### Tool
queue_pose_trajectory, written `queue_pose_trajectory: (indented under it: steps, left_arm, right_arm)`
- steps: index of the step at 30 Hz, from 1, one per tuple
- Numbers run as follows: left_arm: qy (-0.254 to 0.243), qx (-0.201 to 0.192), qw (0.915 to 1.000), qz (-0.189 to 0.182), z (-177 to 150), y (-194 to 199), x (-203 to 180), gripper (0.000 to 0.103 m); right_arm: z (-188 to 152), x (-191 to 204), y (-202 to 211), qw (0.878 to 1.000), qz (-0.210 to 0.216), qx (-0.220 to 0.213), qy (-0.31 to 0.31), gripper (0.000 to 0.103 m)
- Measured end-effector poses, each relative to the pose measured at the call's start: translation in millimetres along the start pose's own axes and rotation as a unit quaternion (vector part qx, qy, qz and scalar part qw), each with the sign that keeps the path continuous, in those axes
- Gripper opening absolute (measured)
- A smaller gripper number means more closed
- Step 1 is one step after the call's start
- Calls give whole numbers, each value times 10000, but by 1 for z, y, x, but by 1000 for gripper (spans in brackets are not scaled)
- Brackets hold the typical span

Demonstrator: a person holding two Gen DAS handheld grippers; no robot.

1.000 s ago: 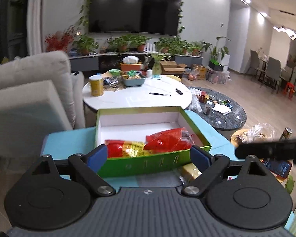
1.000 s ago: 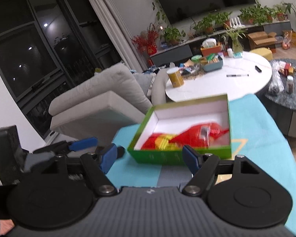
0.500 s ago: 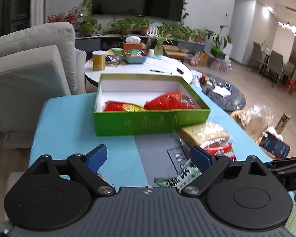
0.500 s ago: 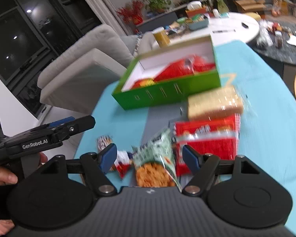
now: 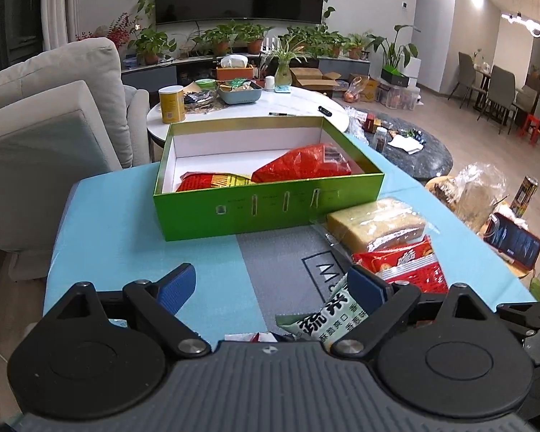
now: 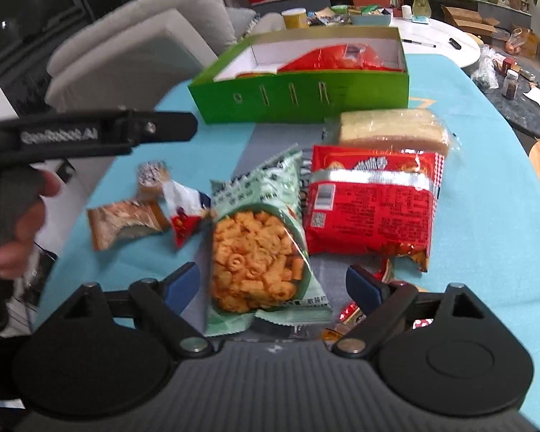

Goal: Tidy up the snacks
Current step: 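Move the left tool to the green-and-white snack bag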

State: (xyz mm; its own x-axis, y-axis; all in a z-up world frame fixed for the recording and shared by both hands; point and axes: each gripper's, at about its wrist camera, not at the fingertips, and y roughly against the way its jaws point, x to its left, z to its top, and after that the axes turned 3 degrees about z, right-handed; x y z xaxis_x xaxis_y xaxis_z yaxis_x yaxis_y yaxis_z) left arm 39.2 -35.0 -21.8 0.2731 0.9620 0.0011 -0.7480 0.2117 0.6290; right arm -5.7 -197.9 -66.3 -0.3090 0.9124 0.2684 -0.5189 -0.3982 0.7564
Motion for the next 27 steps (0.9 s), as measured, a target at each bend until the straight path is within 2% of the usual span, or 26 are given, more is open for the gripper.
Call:
queue_pose_trajectory:
  steps: [5,14,24,27]
  left_arm:
    - [36,86,10000,29,-2,-7,2,90]
    - [-121,335,9990,-268,-10,-22,-4,90]
    - [-498,495,9960,-548,-7,-40,-16,90]
    - [-507,596,9946,-676,-8,-47,-17,85]
  right_arm:
    - [-6,-14,-1,9997,-173,130,121,82]
    - [-2,-59,15,9973,-385,-278,-565,82]
    - [7,-60,20,9924,88,-402,-1159,81]
    - [6,-58,21,9908,355,-233,-1282,76]
